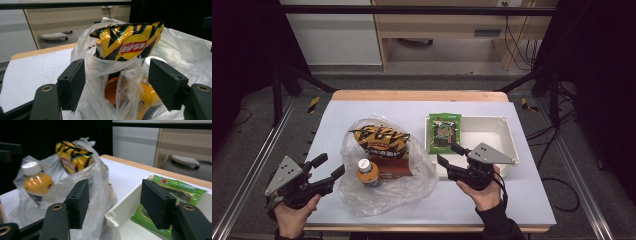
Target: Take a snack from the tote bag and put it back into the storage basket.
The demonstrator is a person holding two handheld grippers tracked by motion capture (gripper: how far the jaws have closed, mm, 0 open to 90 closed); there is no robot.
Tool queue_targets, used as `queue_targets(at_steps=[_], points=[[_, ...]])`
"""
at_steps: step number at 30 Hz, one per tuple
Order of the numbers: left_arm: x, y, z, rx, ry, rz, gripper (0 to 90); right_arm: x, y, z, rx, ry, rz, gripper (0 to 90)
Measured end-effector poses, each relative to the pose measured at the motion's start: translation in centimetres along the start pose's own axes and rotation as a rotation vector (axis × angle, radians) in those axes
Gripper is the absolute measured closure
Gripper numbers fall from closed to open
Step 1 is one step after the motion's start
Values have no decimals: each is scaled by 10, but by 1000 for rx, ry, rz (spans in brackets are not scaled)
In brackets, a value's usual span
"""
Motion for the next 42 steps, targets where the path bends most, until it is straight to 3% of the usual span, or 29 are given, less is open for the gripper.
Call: queue_targets(at_steps=[11,16,21,26,35,42], points=[[-13,-4,-6,7,12,-37,329,29,-2,-9,10,-80,59,675],[-11,-14,-11,-1,4,-46,360,42,-9,-27,17,-122,82,708],[-3,-20,-27,15,-11,-29,422,52,-21,-50,5,-132,89,662],[5,-17,-41,45,-26,-17,494,56,-27,-70,14,-132,98,610],[22,4,-57,124,-61,2,569,41,-13,-95,69,-47,107,483],[26,22,-67,175,-57,13,573,37,-8,-113,82,-50,96,431]])
Point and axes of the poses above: each handheld gripper's, and its own axes: z roughly backward along the jaws, y roughly out of its underside, x roughly to its left, the point moved 3 cm from there along -z, roughly forward along the jaws, and after that the axes turned 1 degree about -y, right-handed, at the moved point
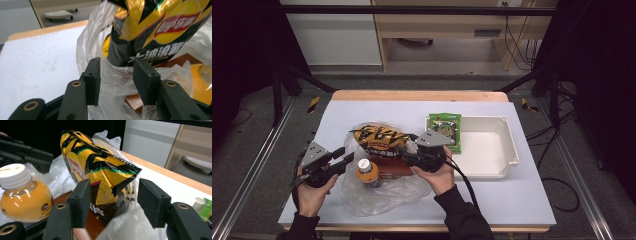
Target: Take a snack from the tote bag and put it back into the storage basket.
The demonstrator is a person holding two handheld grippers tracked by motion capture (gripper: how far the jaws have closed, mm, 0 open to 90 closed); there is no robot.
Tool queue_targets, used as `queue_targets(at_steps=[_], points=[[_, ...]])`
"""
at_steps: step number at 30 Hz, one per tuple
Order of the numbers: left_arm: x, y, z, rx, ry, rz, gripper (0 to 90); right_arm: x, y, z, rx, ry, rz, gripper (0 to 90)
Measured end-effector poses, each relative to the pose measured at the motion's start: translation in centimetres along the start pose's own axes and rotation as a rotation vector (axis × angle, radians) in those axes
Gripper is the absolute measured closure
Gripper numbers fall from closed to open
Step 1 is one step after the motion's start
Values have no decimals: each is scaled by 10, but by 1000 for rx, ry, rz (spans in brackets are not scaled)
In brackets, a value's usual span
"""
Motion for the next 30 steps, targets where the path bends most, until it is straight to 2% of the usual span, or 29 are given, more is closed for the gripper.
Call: queue_targets(at_steps=[6,12,16,21,24,30], points=[[2,3,1,-4,-1,5,569,-2,2,-15,-5,-12,-12,372],[2,4,0,-6,3,2,567,0,-2,-23,-18,-25,-10,375],[3,4,0,-7,5,1,567,1,-2,-29,-13,-33,3,494],[3,5,0,-5,4,4,568,0,-3,-29,-10,-53,25,745],[3,5,0,-4,4,4,568,-3,-2,-28,-5,-71,30,844],[4,5,-1,-2,3,5,568,-2,-4,-26,-19,-96,38,878]])
Point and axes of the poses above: each handheld gripper's, and its own axes: z roughly backward along the jaws, y roughly out of its underside, x roughly to its left, the point moved 3 cm from there along -z, roughly forward along the jaws, and after that the axes turned 1 degree about -y, right-handed, at the moved point
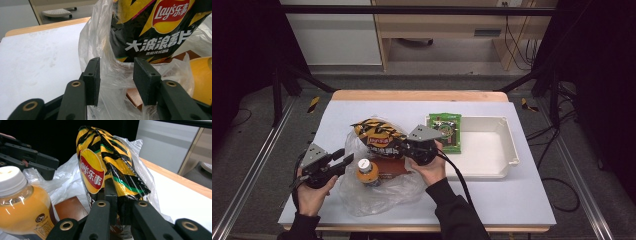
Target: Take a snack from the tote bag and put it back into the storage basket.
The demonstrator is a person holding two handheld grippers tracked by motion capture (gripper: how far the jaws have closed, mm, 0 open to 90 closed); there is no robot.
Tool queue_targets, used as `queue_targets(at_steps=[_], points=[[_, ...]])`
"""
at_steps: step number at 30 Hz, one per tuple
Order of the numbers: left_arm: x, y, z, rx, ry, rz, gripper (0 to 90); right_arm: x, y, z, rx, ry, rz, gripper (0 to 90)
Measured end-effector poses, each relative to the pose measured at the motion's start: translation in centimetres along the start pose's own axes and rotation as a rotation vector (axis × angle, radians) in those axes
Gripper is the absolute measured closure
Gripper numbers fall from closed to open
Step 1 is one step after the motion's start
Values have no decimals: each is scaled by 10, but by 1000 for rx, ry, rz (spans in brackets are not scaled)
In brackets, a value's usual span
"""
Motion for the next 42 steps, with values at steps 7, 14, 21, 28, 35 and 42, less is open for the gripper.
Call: queue_targets(at_steps=[7,14,21,28,35,42], points=[[0,1,-1,4,-2,3,570,1,-15,16,-76,-36,-1,881],[1,2,-1,3,-7,4,570,5,-36,34,-141,-77,3,882],[1,1,-1,3,-6,5,568,8,-54,43,-171,-89,2,882],[1,2,-1,5,-7,3,566,15,-76,47,-209,-111,7,882],[1,2,-1,9,-7,-1,565,22,-93,48,-247,-135,1,882],[1,3,-1,7,-9,-1,564,30,-112,48,-271,-148,10,883]])
Point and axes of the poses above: each handheld gripper's, and its own axes: z roughly backward along the jaws, y roughly out of its underside, x roughly to its left, the point moved 3 cm from there along -z, roughly forward along the jaws, and after that the axes turned 1 degree about -y, right-handed, at the moved point
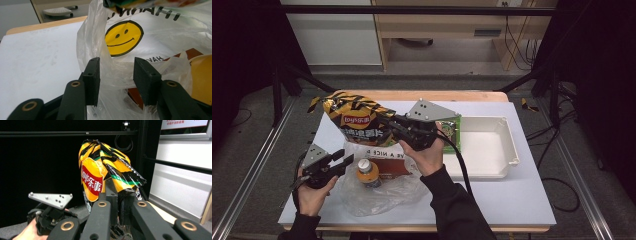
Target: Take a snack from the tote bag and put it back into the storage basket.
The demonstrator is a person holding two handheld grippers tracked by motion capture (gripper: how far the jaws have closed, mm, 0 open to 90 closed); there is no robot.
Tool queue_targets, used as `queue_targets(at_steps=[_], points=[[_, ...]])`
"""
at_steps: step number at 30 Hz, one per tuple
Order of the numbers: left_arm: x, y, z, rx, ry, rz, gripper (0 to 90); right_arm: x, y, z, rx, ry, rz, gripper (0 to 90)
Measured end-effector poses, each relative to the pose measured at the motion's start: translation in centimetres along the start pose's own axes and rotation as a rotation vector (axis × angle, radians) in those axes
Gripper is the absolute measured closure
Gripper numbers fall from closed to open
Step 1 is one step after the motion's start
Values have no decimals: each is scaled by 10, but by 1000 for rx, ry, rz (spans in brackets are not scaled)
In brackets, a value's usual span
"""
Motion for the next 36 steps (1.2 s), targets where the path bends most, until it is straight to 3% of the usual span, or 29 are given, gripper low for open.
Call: queue_targets(at_steps=[8,18,30,36], points=[[1,0,1,-5,-1,2,562,-4,-20,6,-35,2,-10,883],[2,-1,3,-14,-7,4,554,-21,-39,39,-68,50,-16,884],[3,-3,6,-27,-11,8,547,-50,-33,83,-51,163,-13,884],[3,-3,7,-31,-14,6,540,-67,-14,106,-22,225,-36,884]])
Point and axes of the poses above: each handheld gripper's, and its own axes: z roughly backward along the jaws, y roughly out of its underside, x roughly to its left, the point moved 3 cm from there along -z, roughly forward along the jaws, and after that the axes turned 1 degree about -y, right-handed, at the moved point
